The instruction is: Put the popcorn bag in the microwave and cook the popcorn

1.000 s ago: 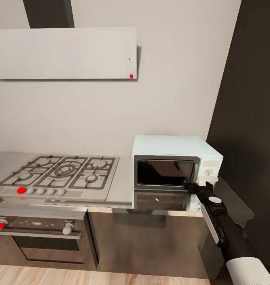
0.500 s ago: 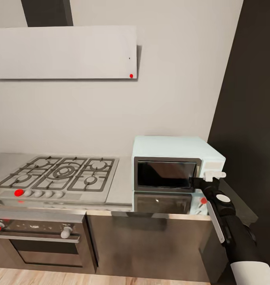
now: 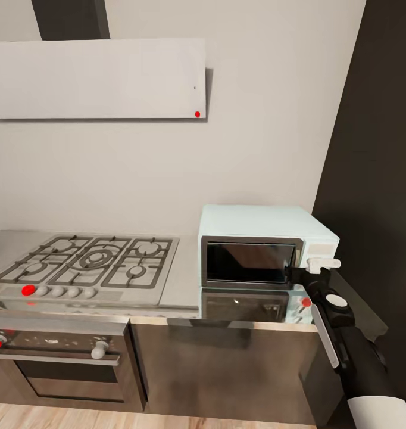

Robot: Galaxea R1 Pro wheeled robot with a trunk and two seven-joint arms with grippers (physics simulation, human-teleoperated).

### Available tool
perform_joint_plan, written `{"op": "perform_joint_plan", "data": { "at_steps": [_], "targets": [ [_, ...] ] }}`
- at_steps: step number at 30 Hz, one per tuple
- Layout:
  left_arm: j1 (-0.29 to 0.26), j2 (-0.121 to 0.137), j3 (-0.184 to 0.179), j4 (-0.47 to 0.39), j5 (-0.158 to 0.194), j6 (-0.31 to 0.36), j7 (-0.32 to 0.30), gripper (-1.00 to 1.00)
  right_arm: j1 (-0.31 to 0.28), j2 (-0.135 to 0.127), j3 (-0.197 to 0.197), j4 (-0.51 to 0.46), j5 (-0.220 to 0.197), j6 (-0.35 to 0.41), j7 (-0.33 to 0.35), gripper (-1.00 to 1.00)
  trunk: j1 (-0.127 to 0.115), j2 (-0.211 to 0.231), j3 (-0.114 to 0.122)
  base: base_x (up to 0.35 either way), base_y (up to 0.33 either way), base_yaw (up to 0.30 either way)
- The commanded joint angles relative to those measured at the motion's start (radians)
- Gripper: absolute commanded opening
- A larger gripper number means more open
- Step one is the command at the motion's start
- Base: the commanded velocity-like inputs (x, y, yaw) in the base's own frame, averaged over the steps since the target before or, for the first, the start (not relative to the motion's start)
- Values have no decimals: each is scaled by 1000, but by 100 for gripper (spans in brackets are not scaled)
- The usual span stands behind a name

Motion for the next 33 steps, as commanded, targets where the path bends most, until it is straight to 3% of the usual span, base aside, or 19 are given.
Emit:
{"op": "perform_joint_plan", "data": {
  "at_steps": [1, 33],
  "targets": [
    [-1, -1, 4, 1, 1, -3, 0, 100, -1, 0, 1, 0, -2, 5, -4, 100, 0, -1, -1, 132, 0, 0],
    [-1, -1, 4, 1, 1, -3, 0, 100, -1, 0, 1, -2, -2, 5, -4, 100, 0, -1, -1, 52, 0, 0]
  ]
}}
